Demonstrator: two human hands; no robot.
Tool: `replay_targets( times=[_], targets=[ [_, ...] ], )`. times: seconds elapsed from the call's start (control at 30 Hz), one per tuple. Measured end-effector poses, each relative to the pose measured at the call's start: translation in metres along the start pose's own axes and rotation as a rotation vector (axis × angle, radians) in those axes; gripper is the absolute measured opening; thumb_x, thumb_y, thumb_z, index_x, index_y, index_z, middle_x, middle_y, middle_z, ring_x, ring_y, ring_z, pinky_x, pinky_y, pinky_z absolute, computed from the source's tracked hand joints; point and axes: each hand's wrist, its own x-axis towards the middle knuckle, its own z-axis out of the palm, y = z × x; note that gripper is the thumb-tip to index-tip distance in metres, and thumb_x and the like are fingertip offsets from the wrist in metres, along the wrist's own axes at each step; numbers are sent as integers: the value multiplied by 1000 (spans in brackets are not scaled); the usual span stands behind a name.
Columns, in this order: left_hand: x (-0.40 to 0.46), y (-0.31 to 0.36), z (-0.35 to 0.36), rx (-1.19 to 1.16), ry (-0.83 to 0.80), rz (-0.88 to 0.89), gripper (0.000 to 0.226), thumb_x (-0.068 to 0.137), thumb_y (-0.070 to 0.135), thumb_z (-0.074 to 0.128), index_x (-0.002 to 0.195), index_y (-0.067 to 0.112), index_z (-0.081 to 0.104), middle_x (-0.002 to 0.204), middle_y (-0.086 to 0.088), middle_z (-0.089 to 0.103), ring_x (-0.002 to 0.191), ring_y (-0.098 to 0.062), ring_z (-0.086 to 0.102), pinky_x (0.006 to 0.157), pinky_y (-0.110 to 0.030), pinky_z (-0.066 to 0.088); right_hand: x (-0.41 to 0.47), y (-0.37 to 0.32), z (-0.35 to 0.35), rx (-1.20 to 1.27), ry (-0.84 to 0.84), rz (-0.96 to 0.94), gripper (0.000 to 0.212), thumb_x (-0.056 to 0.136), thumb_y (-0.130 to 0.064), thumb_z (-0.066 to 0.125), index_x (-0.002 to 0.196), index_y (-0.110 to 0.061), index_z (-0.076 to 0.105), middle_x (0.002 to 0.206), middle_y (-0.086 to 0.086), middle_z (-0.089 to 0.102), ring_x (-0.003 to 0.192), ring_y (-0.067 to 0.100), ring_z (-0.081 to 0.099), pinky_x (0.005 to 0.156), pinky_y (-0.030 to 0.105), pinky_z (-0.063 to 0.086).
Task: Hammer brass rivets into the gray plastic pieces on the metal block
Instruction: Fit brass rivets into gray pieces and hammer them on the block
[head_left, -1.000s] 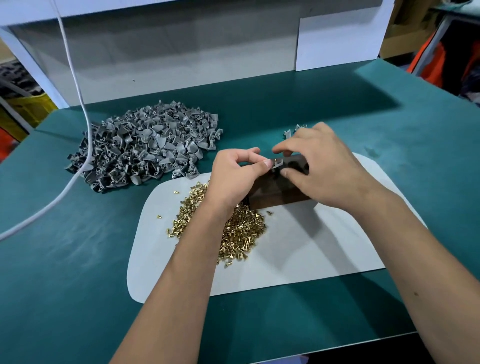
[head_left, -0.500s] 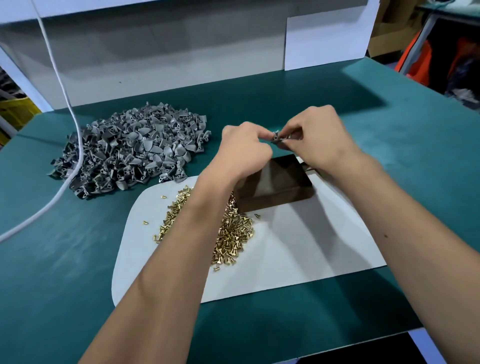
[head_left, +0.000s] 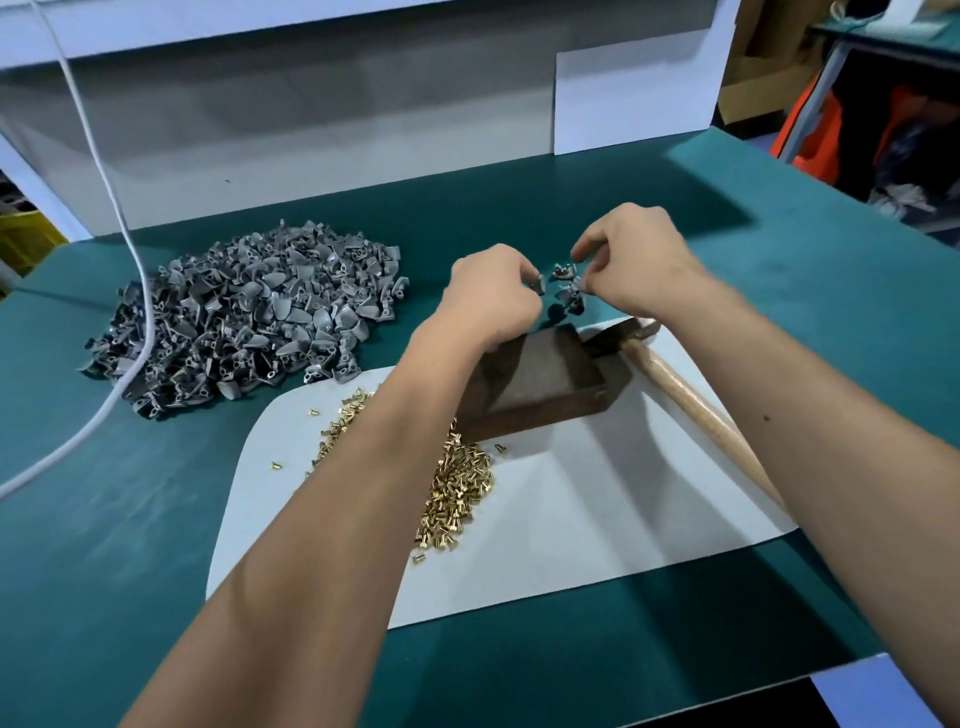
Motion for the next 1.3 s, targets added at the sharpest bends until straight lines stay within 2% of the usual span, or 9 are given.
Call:
replay_targets(
  times=[0.13,0.3,0.43,0.7,0.8,0.93,1.03,1.17,1.3],
  targets=[
    [-29,-38,-17,-111,282,13,35,87,6,58,111,21,79,116,5,76,113,-11,66,97,-16,43,-21,-42,2,44,-47,-208,22,84,-14,74,104,-24,78,89,-1,75,89,21,71,91,34,57],
    [-73,-105,-35,-11,440,-136,27,85,8,65,105,17,81,103,-1,79,97,-19,72,94,-32,57,-69,-113,28,-21,-254,-619,13,83,-21,73,93,-28,78,90,-7,75,85,16,70,84,35,58],
    [-94,-146,-44,28,527,-293,25,82,7,69,101,19,81,97,-4,79,88,-23,73,84,-38,61,-93,-152,56,-186,-441,-797,24,82,-27,80,106,-30,76,101,-4,73,94,21,68,83,35,57],
    [-91,-159,-44,-2,539,-293,14,87,11,73,93,20,81,91,-1,78,84,-20,72,78,-34,60,-90,-170,73,-284,-605,-754,8,82,-19,83,85,-23,76,75,-6,68,78,19,66,57,24,45],
    [-95,-157,-48,-78,616,-300,3,88,22,80,85,21,79,79,6,74,76,-13,70,74,-28,57,-88,-168,69,-245,-632,-736,12,84,-19,82,77,-25,74,78,-6,72,78,14,69,63,25,50],
    [-99,-160,-62,-348,738,-333,16,89,25,79,75,22,72,65,7,70,63,-11,69,73,-34,62,-84,-163,63,-116,-626,-721,12,80,-25,86,75,-29,76,70,-15,68,72,3,64,60,17,43],
    [-102,-165,-71,-668,814,-389,11,90,16,77,81,16,70,66,-3,73,62,-20,72,70,-42,64,-83,-157,59,-65,-603,-728,8,79,-26,86,79,-29,79,73,-16,71,74,4,66,68,21,51],
    [-107,-169,-80,-898,949,-451,8,89,9,77,84,12,71,73,-6,73,55,-18,67,54,-30,54,-84,-150,56,-32,-565,-746,11,80,-16,81,83,-27,80,72,-17,69,69,-4,62,72,21,52],
    [-110,-162,-77,-1009,862,-436,2,90,0,72,90,2,72,77,-6,73,56,-16,66,61,-28,57,-87,-147,53,79,-459,-729,14,84,-9,74,83,-23,76,76,-15,69,71,-3,65,75,22,55]
  ],
)
